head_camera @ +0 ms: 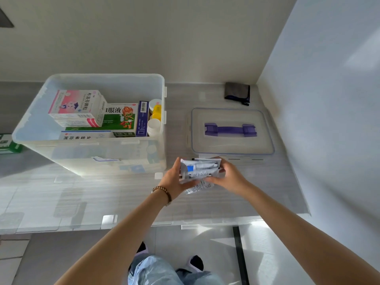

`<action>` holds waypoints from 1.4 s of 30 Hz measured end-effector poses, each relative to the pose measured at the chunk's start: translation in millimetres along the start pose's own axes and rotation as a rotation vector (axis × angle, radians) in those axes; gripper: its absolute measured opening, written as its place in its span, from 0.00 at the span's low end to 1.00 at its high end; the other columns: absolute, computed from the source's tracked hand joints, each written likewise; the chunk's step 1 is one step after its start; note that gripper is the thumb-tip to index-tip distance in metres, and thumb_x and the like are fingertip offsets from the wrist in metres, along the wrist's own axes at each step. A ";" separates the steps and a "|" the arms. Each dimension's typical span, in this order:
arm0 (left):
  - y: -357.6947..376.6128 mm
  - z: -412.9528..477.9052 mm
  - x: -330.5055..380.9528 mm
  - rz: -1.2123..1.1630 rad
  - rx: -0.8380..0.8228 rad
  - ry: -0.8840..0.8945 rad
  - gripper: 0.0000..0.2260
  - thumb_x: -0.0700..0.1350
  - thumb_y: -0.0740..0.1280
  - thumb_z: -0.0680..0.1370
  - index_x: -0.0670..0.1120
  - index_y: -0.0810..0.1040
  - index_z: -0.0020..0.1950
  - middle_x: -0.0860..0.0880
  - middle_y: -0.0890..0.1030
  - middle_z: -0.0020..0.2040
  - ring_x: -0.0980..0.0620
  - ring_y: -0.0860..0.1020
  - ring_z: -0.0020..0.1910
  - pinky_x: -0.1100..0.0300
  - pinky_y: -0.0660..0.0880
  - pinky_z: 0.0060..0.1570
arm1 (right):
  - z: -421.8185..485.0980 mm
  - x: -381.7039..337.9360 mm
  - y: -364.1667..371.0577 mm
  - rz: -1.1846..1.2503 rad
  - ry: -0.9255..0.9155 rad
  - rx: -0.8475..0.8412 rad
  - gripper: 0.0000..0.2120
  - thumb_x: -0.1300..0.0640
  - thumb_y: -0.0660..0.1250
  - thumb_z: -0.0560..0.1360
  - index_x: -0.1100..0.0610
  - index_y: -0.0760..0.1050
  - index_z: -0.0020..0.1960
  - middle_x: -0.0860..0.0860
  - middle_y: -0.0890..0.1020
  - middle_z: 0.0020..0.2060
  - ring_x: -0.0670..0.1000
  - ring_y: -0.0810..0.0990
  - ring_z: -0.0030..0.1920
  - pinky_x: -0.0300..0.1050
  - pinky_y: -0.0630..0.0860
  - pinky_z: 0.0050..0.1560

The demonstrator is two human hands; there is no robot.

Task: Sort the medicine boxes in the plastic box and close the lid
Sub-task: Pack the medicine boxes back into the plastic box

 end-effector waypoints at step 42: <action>-92.9 5.0 152.9 0.039 -0.036 0.097 0.13 0.63 0.66 0.69 0.54 0.72 0.37 0.58 0.77 0.25 0.65 0.74 0.20 0.73 0.65 0.18 | -14.7 -147.4 -77.4 0.341 -0.044 0.032 0.11 0.39 0.61 0.74 0.46 0.73 0.44 0.36 0.79 0.27 0.33 0.78 0.30 0.28 0.73 0.36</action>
Point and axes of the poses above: each hand's wrist, its own z-axis towards the middle knuckle, its own y-axis out of the palm, x = y × z, the point moved 1 cm from there along z, towards the middle knuckle
